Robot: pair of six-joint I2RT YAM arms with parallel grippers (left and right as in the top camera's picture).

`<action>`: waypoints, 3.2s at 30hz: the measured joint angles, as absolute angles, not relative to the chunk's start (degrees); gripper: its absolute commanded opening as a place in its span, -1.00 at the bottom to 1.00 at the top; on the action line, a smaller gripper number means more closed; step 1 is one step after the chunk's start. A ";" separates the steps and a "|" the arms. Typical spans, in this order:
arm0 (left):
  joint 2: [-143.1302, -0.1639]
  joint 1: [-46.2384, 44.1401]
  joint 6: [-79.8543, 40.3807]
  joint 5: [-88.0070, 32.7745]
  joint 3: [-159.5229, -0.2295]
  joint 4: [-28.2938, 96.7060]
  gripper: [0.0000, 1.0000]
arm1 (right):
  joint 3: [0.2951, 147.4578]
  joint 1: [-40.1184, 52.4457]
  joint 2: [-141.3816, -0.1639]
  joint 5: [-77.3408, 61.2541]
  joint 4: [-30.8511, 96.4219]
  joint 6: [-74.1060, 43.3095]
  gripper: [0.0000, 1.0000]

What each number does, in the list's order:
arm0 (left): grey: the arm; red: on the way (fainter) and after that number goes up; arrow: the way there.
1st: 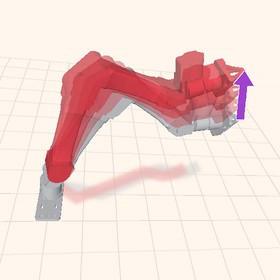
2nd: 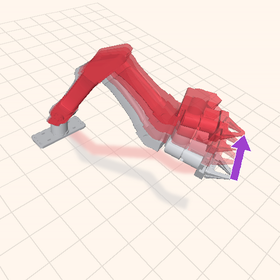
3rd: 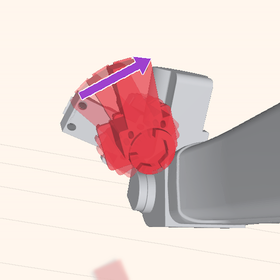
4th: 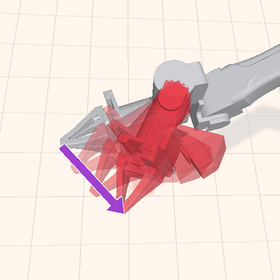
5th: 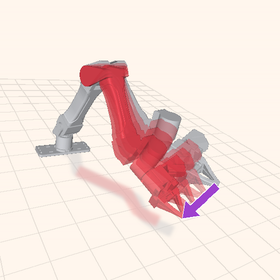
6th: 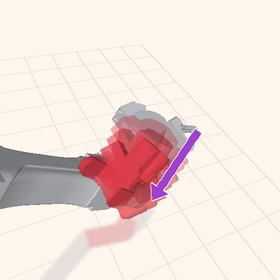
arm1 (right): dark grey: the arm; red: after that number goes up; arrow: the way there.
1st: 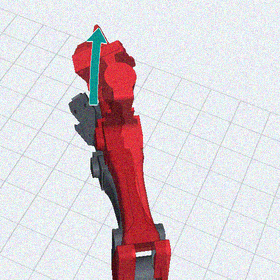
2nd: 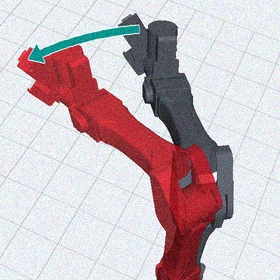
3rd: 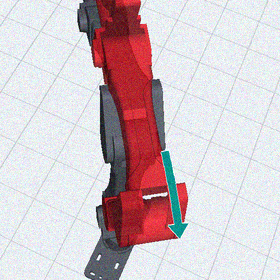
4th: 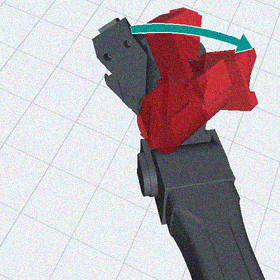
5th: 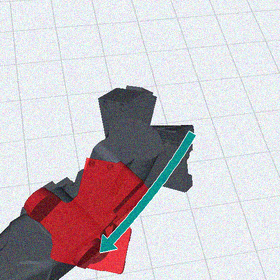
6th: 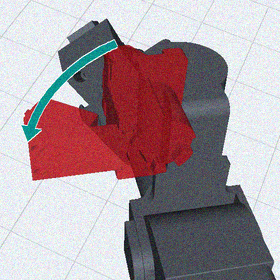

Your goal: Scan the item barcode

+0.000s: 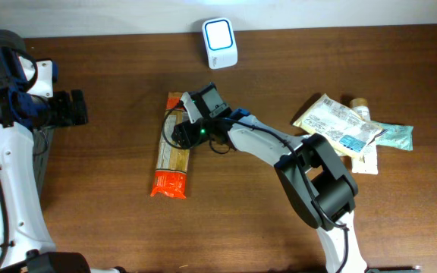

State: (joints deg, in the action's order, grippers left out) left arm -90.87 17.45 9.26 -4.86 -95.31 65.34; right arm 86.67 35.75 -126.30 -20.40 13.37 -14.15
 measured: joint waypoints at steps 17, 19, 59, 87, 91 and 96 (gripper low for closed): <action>-90.87 17.45 9.26 -4.86 -95.31 65.34 0.98 | 89.60 31.62 -126.58 -26.70 25.80 -16.27 -0.92; -90.87 17.45 9.26 -4.86 -95.31 65.34 0.98 | 88.86 29.10 -124.51 -26.46 32.08 -13.52 -0.74; -90.87 17.45 9.26 -4.86 -95.31 65.34 0.98 | 80.95 22.59 -120.77 -37.04 48.25 -1.06 -0.92; -90.87 17.45 9.28 -4.86 -95.31 65.34 0.98 | 89.91 34.17 -120.46 15.40 58.28 -11.60 0.92; -90.87 17.45 9.26 -4.86 -95.31 65.36 0.99 | 95.26 31.00 -120.46 11.88 64.69 -11.38 0.97; -90.87 17.45 9.26 -4.86 -95.31 65.34 0.98 | 107.18 28.51 -118.04 4.75 74.30 -8.51 0.98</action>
